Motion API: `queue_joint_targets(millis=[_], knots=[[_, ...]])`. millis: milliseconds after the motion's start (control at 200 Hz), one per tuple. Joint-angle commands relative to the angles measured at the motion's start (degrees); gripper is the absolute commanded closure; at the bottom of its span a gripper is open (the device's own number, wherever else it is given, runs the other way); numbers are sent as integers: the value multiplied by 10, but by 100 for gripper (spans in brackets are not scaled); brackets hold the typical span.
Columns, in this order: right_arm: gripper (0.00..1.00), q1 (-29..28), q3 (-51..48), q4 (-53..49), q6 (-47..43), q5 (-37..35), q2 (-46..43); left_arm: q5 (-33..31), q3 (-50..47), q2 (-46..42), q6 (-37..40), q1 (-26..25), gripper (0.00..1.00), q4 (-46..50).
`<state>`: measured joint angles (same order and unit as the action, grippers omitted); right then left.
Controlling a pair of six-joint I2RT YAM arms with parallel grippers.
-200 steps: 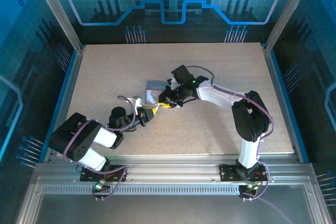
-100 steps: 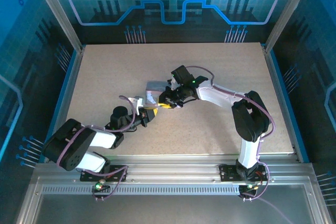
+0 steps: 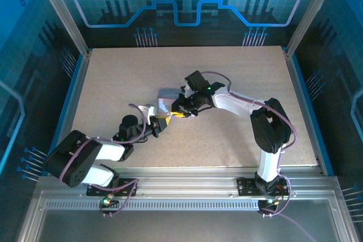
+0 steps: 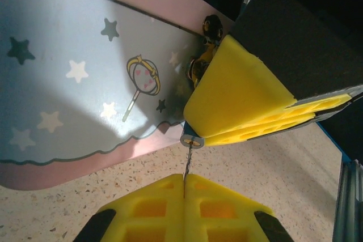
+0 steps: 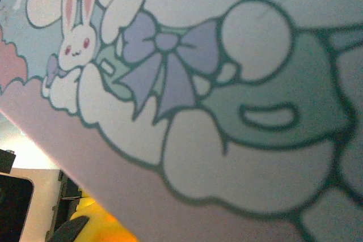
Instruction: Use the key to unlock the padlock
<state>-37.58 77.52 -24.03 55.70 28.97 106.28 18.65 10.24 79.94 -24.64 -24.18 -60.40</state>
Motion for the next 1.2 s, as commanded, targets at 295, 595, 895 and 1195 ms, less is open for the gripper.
queue_joint_targets(millis=[295, 595, 895, 1195], knots=[[100, -15, 22, -13, -7, 37, -5, -15, 12, -67, 58, -5, 100, 59], [100, -20, 12, 27, 35, 54, -6, -24, 7, -18, 22, -18, 100, -51], [100, -28, -3, 38, 39, 65, 4, -28, 13, 35, -16, -19, 100, -141], [100, -30, -18, 65, 54, 65, 6, -15, 33, 98, -51, -28, 100, -198]])
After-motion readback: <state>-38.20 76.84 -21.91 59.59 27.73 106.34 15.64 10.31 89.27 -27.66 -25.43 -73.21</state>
